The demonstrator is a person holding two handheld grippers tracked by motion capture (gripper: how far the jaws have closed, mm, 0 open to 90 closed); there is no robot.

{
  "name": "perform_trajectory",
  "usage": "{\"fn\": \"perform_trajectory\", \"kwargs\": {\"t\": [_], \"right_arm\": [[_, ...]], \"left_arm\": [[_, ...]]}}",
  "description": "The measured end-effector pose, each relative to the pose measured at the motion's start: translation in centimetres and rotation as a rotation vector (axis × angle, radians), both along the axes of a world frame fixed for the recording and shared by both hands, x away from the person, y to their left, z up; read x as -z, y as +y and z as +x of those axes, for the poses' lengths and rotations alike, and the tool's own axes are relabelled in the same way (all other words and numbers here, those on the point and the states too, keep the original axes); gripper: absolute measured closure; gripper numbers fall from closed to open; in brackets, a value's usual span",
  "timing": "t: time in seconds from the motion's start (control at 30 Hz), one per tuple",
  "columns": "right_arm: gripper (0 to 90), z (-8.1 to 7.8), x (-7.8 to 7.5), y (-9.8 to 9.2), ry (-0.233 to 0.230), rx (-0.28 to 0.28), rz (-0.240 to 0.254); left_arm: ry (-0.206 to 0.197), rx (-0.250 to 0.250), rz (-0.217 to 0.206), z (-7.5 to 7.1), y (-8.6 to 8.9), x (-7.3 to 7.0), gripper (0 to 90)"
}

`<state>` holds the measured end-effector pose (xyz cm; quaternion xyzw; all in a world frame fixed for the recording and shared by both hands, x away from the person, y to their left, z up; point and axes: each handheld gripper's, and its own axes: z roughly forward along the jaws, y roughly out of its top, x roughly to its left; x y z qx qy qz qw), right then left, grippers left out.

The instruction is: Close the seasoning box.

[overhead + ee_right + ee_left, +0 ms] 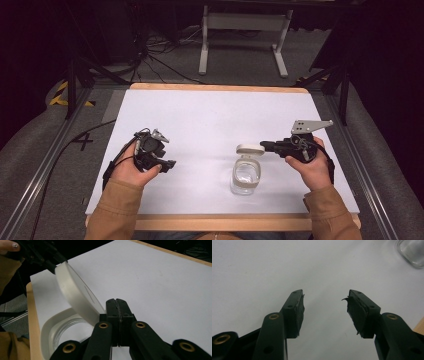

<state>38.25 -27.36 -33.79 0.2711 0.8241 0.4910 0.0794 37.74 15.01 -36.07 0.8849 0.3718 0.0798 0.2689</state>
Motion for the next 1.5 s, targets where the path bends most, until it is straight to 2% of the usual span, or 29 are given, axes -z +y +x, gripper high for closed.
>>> {"fn": "perform_trajectory", "kwargs": {"t": [0.07, 0.17, 0.47, 0.53, 0.63, 0.8, 0.87, 0.93, 1.13, 1.27, 1.47, 1.5], "right_arm": [[90.0, -0.4, -0.2, 0.3, -0.004, -0.032, -0.010], [90.0, -1.0, -0.4, 0.7, -0.009, -0.057, -0.042], [90.0, -1.9, -1.0, 0.8, -0.018, -0.070, -0.040], [89.8, -2.0, -1.1, 0.9, -0.031, -0.067, -0.043], [79.2, -2.0, -1.4, 0.5, -0.040, -0.008, -0.035], [71.0, -2.1, -2.1, -0.8, -0.040, 0.095, -0.023], [68.0, -2.1, -2.3, -1.4, -0.040, 0.130, -0.020], [65.6, -2.2, -2.5, -2.2, -0.037, 0.171, -0.022], [62.4, -2.4, -3.0, -3.9, -0.042, 0.223, -0.016], [61.9, -2.4, -3.0, -4.7, -0.034, 0.238, -0.013], [59.0, -2.4, -3.0, -6.0, -0.032, 0.280, -0.040], [57.6, -2.3, -2.9, -6.3, -0.040, 0.289, -0.057]], "left_arm": [[0.001, 0.010, 0.010, 0.2, -0.2, -0.1, 47.8], [-0.002, 0.019, 0.004, 0.3, -0.5, -0.1, 47.8], [0.003, 0.030, 0.000, 0.6, -0.9, -0.1, 47.7], [0.001, 0.029, -0.001, 0.6, -0.9, 0.0, 47.8], [-0.004, 0.023, -0.006, 0.6, -0.8, -0.1, 47.8], [-0.014, 0.012, -0.017, 0.7, -0.6, -0.2, 47.8], [0.001, 0.013, -0.019, 0.8, -0.5, -0.3, 47.8], [-0.002, 0.008, -0.021, 0.9, -0.5, -0.2, 47.8], [0.003, 0.016, -0.023, 1.0, -0.5, -0.4, 47.8], [0.006, 0.017, -0.025, 1.1, -0.4, -0.4, 47.8], [0.002, 0.003, -0.032, 1.2, -0.3, -0.4, 47.8], [0.009, 0.007, -0.030, 1.2, -0.2, -0.4, 47.8]]}}
